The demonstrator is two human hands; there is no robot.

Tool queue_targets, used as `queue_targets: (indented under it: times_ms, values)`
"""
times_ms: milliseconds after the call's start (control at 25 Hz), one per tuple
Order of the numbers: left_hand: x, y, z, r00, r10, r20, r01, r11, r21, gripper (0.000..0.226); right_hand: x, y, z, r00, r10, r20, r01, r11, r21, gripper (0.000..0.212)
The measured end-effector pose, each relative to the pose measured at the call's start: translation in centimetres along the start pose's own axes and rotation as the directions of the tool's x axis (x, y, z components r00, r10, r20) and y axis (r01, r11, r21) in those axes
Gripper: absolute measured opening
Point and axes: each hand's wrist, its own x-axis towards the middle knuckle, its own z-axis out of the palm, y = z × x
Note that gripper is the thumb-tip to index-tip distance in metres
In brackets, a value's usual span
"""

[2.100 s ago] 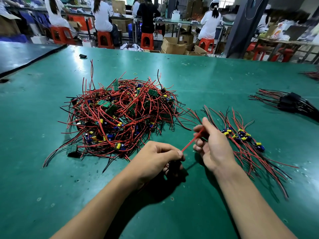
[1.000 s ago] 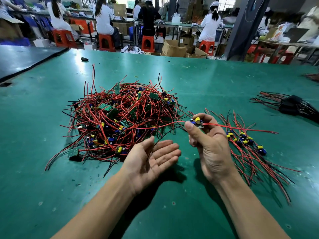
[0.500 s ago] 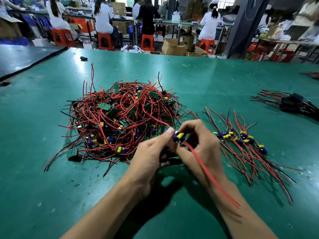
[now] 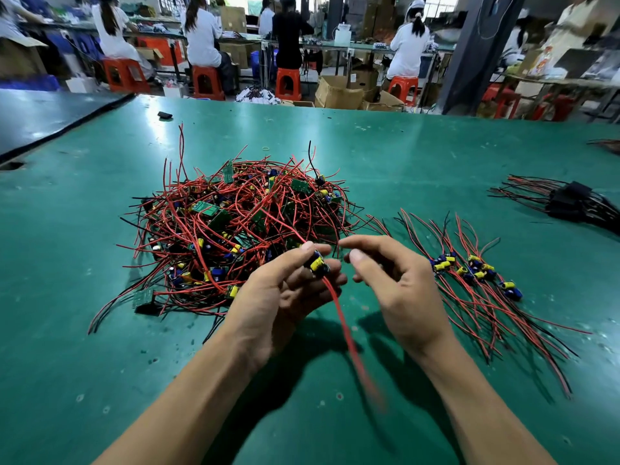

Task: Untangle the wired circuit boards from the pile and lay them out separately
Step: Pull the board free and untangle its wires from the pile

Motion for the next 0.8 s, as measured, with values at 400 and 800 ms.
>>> queue_targets:
  times_ms: [400,800]
  values:
    - [-1.2,-1.7,1.1,0.998,0.004,0.061,-0.027,0.917,0.397,0.023,-0.1,0.4,-0.1,0.854,0.411,0.318,-0.495,0.83,0.258,0.032]
    - [-0.3,-2.8,0.2,0.994,0.106,-0.035,-0.08,0.895,0.438,0.017,-0.2,1.2,0.4,0.886,0.372,0.275,-0.366,0.928,-0.077,0.033]
